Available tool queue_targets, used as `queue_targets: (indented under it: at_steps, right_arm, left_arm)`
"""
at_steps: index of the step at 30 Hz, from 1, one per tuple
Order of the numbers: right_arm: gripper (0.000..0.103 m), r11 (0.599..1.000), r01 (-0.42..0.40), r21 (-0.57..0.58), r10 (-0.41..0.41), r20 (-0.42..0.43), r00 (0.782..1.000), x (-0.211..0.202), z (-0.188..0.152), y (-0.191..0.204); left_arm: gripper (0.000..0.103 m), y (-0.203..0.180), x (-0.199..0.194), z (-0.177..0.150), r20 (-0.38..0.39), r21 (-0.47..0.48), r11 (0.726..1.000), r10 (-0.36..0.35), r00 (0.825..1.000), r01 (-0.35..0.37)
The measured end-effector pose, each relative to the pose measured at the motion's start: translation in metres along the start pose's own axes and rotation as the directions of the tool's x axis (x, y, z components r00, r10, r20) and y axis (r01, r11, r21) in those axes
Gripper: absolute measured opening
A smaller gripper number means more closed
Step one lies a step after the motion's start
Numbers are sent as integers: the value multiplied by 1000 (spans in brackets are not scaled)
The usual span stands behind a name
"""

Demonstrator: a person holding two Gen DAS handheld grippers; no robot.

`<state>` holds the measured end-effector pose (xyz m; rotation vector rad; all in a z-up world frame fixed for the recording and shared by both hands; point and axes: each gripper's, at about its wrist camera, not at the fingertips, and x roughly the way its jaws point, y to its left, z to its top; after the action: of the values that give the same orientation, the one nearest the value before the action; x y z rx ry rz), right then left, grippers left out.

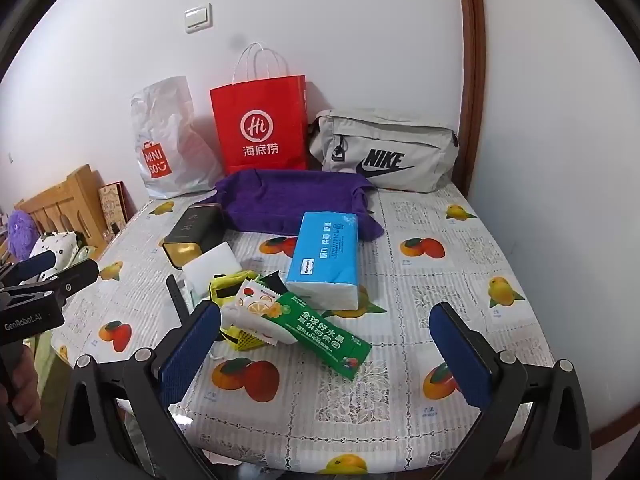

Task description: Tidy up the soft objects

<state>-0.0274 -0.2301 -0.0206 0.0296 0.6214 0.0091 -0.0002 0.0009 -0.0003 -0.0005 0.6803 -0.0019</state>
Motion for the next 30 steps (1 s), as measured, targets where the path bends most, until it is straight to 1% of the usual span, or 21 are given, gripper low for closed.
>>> queue_targets:
  at_steps: [6,9,13,24,30]
  right_arm:
    - [103,1000,-12,-19,12,6,1000,-1,-1,2]
    - [103,1000,-12,-25,13,7,1000,-4,-3,4]
    - [103,999,-36,-16,36,9,999,-9,-5,5]
    - [103,999,-39,-8,39,3,999,-9,-2,4]
    - [103,999,-43,-9,43,5,999,-9,-4,6]
  left_arm:
    - [103,-1,-4,0,0,24,1000,-3,1000,3]
    - [103,2,-7,-1,9,9,1000,-14,1000,14]
    - [103,2,-16,-1,27,16,1000,-26,999,25]
    - [103,-4,-19,7,24,22,1000,-4,1000,4]
    - [103,-1,-19,4,29,16,1000,-4,1000,3]
